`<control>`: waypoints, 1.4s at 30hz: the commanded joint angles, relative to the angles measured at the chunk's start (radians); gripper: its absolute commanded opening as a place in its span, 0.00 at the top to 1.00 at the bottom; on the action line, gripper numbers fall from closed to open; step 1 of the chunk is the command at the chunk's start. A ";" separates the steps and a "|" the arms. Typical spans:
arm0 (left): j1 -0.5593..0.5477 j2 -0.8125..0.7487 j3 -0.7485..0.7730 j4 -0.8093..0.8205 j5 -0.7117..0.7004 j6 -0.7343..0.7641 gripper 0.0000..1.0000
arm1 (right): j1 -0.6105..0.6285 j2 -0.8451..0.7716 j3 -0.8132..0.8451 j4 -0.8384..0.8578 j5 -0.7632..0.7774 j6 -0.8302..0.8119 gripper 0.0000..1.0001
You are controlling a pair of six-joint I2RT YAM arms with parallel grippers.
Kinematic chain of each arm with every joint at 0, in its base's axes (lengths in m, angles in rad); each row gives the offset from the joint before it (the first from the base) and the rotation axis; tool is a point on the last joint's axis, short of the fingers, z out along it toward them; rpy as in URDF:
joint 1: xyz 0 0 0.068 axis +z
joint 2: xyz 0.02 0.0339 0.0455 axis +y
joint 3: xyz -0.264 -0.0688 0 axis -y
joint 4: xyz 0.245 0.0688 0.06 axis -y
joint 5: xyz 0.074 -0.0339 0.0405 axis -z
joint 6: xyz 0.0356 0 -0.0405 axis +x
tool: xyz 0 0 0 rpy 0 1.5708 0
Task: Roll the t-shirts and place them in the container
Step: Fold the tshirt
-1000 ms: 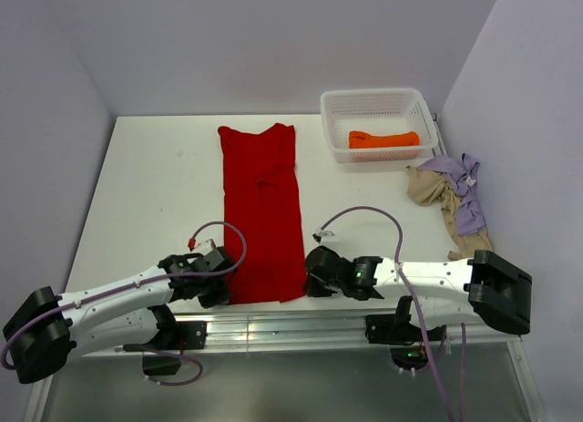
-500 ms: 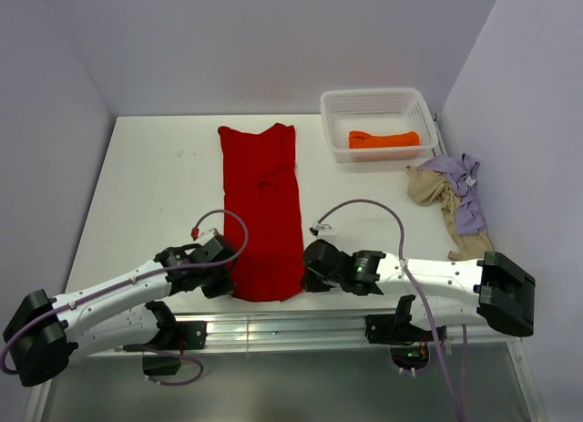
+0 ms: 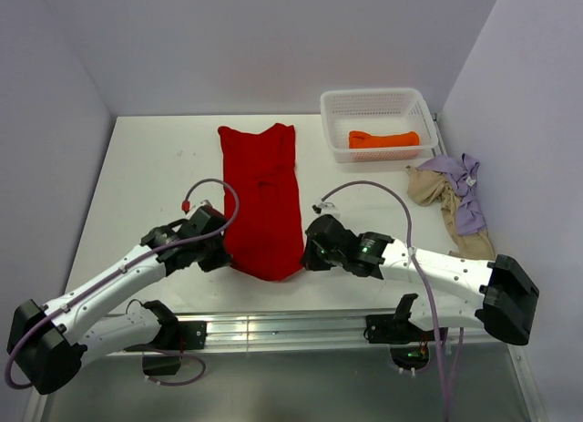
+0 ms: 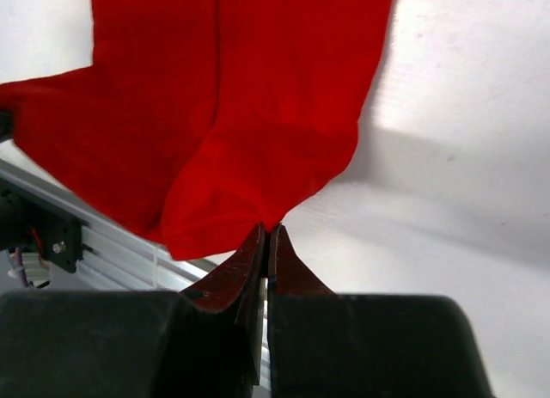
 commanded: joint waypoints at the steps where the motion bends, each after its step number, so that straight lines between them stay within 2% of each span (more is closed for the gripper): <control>1: 0.036 0.018 0.061 -0.021 -0.016 0.065 1.00 | -0.043 0.017 0.064 -0.002 -0.031 -0.063 1.00; 21: 0.206 0.226 0.207 0.046 -0.021 0.205 1.00 | -0.226 0.239 0.264 -0.014 -0.120 -0.210 1.00; 42: 0.305 0.384 0.273 0.123 0.033 0.277 1.00 | -0.318 0.385 0.376 -0.006 -0.197 -0.271 1.00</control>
